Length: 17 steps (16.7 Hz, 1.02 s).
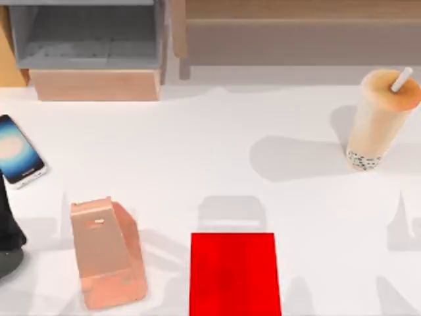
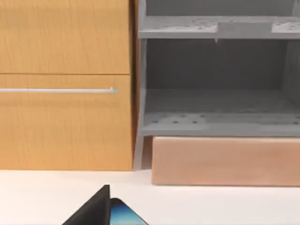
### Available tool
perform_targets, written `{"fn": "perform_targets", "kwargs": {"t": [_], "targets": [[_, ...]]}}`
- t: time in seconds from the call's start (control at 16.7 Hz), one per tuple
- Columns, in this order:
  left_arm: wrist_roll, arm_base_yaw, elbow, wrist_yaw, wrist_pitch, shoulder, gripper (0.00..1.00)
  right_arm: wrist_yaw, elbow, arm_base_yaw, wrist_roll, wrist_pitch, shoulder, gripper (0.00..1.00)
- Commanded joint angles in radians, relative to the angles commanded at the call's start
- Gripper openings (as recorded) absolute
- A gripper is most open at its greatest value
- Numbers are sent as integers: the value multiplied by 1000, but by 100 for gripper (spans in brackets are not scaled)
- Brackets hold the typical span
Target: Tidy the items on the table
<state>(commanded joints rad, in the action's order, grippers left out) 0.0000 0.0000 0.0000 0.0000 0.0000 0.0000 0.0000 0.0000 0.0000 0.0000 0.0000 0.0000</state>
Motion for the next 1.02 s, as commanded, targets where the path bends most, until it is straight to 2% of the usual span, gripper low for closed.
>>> {"fn": "perform_targets", "kwargs": {"t": [0.24, 0.42, 1.02], "targets": [[24, 2, 20, 0, -23, 32, 100, 0, 0, 0, 0, 0, 0, 100], [114, 11, 96, 0, -109, 150, 100, 0, 0, 0, 0, 0, 0, 100], [665, 64, 565, 0, -637, 870, 100, 0, 0, 0, 0, 0, 0, 100]]}}
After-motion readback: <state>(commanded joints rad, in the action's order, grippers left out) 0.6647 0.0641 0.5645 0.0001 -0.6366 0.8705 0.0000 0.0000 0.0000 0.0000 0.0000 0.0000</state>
